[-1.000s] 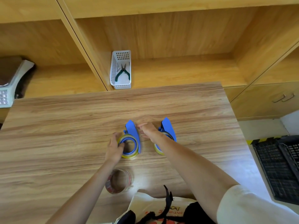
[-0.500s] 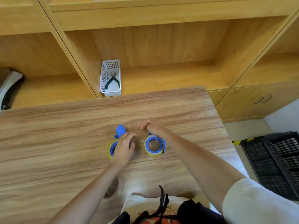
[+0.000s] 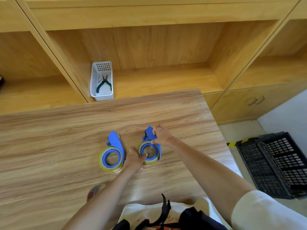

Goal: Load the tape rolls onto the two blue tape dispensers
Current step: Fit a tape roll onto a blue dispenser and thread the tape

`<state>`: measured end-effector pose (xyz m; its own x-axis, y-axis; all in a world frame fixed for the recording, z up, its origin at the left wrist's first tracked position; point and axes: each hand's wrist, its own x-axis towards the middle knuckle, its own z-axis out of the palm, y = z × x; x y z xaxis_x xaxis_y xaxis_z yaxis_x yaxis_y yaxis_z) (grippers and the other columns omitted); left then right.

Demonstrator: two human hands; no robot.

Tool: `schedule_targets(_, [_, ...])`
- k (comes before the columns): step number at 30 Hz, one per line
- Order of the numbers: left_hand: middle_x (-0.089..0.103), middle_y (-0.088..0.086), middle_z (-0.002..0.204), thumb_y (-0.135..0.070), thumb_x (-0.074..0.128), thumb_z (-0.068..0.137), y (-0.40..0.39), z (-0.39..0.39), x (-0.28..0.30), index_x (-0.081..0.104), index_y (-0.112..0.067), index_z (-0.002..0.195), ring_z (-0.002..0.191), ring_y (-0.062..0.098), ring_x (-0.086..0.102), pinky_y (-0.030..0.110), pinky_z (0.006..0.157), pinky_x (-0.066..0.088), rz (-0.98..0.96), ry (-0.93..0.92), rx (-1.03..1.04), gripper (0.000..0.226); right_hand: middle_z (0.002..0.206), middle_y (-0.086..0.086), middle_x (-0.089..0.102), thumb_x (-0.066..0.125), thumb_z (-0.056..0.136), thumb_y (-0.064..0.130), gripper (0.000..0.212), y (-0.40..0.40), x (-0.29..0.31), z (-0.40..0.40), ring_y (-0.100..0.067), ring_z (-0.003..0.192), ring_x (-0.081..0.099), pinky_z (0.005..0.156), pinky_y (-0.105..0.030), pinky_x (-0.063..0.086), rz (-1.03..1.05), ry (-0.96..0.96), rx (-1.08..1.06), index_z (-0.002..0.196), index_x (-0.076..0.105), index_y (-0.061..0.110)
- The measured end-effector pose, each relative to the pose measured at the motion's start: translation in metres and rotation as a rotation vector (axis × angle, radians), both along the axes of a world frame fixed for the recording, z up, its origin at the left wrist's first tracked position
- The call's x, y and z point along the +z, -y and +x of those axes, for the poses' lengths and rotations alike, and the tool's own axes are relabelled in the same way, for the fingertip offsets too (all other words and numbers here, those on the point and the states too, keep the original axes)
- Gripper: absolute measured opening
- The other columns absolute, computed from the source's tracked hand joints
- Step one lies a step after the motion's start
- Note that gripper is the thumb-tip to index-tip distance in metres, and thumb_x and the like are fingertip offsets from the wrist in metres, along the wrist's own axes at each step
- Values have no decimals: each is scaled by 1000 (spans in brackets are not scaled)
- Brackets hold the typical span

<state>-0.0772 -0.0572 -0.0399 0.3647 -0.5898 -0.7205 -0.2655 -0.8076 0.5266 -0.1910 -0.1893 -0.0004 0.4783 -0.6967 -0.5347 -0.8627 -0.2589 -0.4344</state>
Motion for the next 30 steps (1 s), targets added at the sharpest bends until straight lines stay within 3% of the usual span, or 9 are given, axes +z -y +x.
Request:
schedule_targets(3, [72, 21, 94, -35, 65, 89, 1, 1, -9, 32, -11, 120, 55, 26, 69, 44, 74, 61, 13, -62, 100, 51, 139, -11, 40, 69, 75, 58, 91, -5, 0, -4, -30, 133, 38, 103, -40, 39, -68, -159, 11, 141, 35, 6])
schedule_targets(5, [75, 17, 80, -32, 62, 90, 2, 1, -12, 36, -9, 114, 60, 26, 72, 48, 76, 60, -12, -53, 75, 42, 144, -12, 39, 58, 76, 71, 102, -12, -1, -6, -31, 133, 41, 100, -42, 42, -84, -267, -17, 147, 25, 5])
schedule_targets(9, [74, 13, 81, -32, 56, 92, 1, 3, -15, 39, -11, 111, 70, 25, 73, 47, 77, 59, -56, 39, -51, 33, 130, -7, 56, 47, 90, 61, 72, -27, -10, -5, -27, 116, 58, 80, -32, 44, -69, -399, 53, 140, 41, 8])
schedule_targets(15, [68, 11, 82, -45, 49, 94, -10, 6, 0, 41, -16, 109, 74, 29, 67, 42, 70, 55, -211, 183, -31, 34, 122, -6, 60, 54, 91, 45, 48, -27, -9, -5, -26, 112, 60, 77, -32, 42, 45, -286, -130, 125, 53, 12])
schedule_targets(18, [62, 5, 77, -45, 49, 96, -10, 10, 19, 48, -12, 98, 67, 22, 63, 45, 78, 56, -412, 15, 170, 33, 103, -6, 63, 62, 87, 42, 41, -21, -7, -9, -22, 93, 60, 75, -30, 44, 140, -71, -316, 114, 61, 12])
schedule_targets(20, [60, 4, 85, -44, 53, 94, -8, 16, 34, 50, -15, 93, 75, 18, 61, 38, 80, 52, -480, -122, 292, 30, 96, -8, 66, 64, 88, 39, 33, -19, -8, -6, -19, 85, 57, 76, -31, 49, 195, 90, -354, 108, 64, 13])
schedule_targets(23, [62, -4, 105, -49, 68, 84, -10, 32, 50, 52, -26, 98, 103, 15, 57, 41, 94, 49, -382, -483, 407, 31, 103, -6, 67, 64, 90, 35, 32, -24, 2, 0, -16, 90, 59, 75, -26, 49, 384, 324, -376, 115, 63, 15])
schedule_targets(26, [70, 2, 111, -43, 86, 64, -19, 47, 58, 55, -27, 94, 108, 24, 62, 54, 93, 50, -309, -819, 436, 46, 104, 3, 68, 63, 90, 38, 27, -32, 11, 5, -14, 97, 62, 89, -31, 46, 542, 389, -341, 113, 62, 23])
schedule_targets(30, [70, 13, 119, -29, 79, 73, -25, 46, 66, 63, -16, 114, 109, 27, 67, 53, 96, 51, -385, -903, 434, 46, 108, 2, 69, 62, 91, 38, 31, -40, 9, 7, -16, 102, 62, 92, -33, 44, 610, 454, -327, 117, 61, 21])
